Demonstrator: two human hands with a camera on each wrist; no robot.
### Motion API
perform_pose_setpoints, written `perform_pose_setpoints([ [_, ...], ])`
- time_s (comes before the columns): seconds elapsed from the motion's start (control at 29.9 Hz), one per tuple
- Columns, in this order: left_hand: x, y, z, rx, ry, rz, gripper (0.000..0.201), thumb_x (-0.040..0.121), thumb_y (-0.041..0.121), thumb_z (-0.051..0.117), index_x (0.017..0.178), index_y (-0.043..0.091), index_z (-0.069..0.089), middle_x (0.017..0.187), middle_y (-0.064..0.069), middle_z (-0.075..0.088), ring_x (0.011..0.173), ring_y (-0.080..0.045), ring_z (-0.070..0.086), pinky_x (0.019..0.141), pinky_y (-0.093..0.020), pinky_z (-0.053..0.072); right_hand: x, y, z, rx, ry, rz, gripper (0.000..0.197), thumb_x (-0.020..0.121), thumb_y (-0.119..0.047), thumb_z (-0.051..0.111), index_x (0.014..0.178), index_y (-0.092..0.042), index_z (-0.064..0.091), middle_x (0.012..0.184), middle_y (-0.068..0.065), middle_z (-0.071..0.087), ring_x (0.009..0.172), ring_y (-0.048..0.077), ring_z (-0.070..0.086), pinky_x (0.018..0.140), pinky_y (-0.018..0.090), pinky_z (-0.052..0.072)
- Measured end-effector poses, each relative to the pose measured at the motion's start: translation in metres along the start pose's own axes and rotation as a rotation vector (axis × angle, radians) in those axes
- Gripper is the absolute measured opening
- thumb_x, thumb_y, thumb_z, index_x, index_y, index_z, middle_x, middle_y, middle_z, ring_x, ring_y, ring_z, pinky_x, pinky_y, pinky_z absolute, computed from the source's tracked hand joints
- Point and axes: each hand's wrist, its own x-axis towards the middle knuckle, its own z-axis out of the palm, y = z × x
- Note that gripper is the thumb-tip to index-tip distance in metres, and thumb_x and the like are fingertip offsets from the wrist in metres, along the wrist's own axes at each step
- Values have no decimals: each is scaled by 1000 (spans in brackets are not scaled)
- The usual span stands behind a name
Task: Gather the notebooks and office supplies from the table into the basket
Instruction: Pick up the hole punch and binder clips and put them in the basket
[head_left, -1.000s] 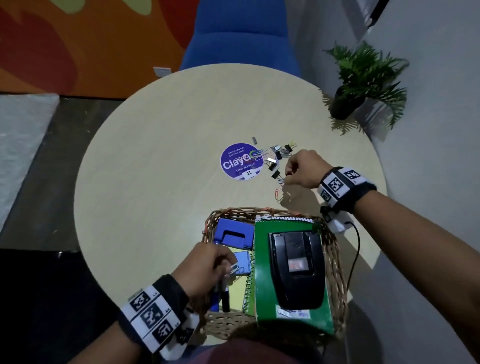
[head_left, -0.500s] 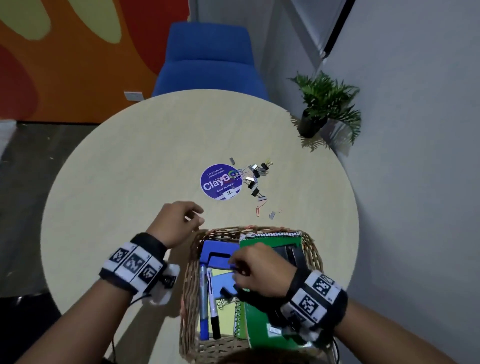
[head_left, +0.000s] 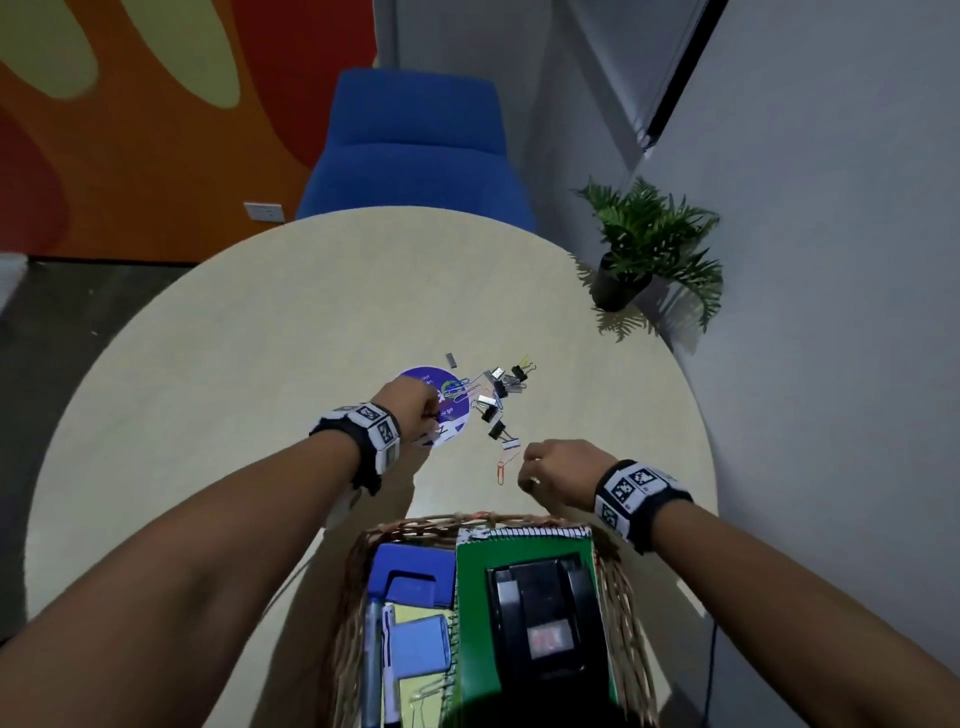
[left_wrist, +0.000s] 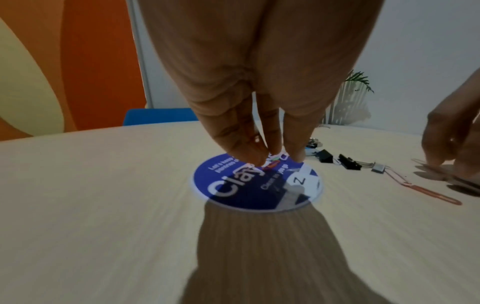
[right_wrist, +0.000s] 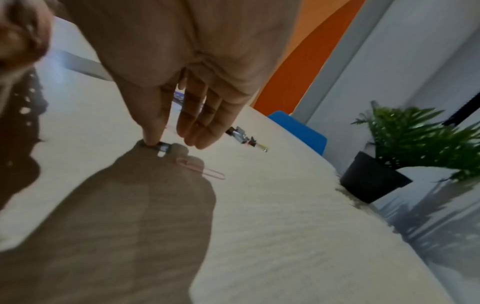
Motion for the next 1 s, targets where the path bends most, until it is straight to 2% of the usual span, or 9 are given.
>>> perform_pose_setpoints([
  [0.03,5,4,3,-2,-9,14,7,77,17,62,73,12,64,79,-10,65,83,-33,60,65,-30,40,4,0,4,-13,8,-7,20,91,-24,49,97,-22,67,100,3,62,87,26,61,66,30,49],
  [0.1,13,12,9,-21,-16,28,21,73,13,63,57,15,51,62,-6,50,70,-28,51,56,-26,34,11,0,10,-4,18,-18,19,91,-20,48,99,-17,65,100,5,60,84,28,60,65,34,50],
  [0.23,21,27,11,-80,19,77,20,77,26,68,73,16,52,77,-3,53,75,-24,49,63,-30,40,21,0,12,15,19,-13,23,93,-16,45,105,-10,63,106,8,58,85,31,61,66,36,46],
  [0.37,18,61,20,-65,-130,259,15,71,25,72,74,16,60,76,0,65,76,-23,60,72,-32,52,24,6,7,141,51,93,15,86,-16,51,98,-11,60,104,9,59,85,32,61,65,35,43],
  [0.5,21,83,33,162,-178,541,15,78,16,60,88,24,68,91,1,65,83,-23,62,72,-32,52,6,27,-6,316,176,205,11,86,-22,56,91,-13,58,97,7,60,83,30,59,66,33,40],
  [0.6,24,87,39,401,-135,706,14,85,19,57,94,18,67,97,-6,57,85,-30,60,66,-34,50,-15,40,-10,350,219,219,12,86,-22,57,91,-11,60,96,7,60,82,28,58,68,34,41],
  [0.84,26,84,44,429,-147,654,16,88,18,52,89,11,66,104,-9,56,98,-30,56,71,-34,46,-48,49,-4,532,320,284,9,81,-15,63,89,-11,63,92,4,63,79,21,58,73,38,50],
  [0.94,11,82,37,230,-113,485,29,93,19,39,94,4,64,106,-13,60,100,-30,57,78,-37,44,-52,44,-14,647,394,281,6,80,-8,63,84,-13,63,85,3,65,75,21,61,71,40,54],
  [1.0,1,76,16,-9,-173,374,22,90,16,43,89,8,64,98,-11,65,91,-28,59,79,-36,46,-52,38,-27,722,451,279,8,78,-6,64,80,-14,63,79,5,68,72,22,62,69,39,55],
])
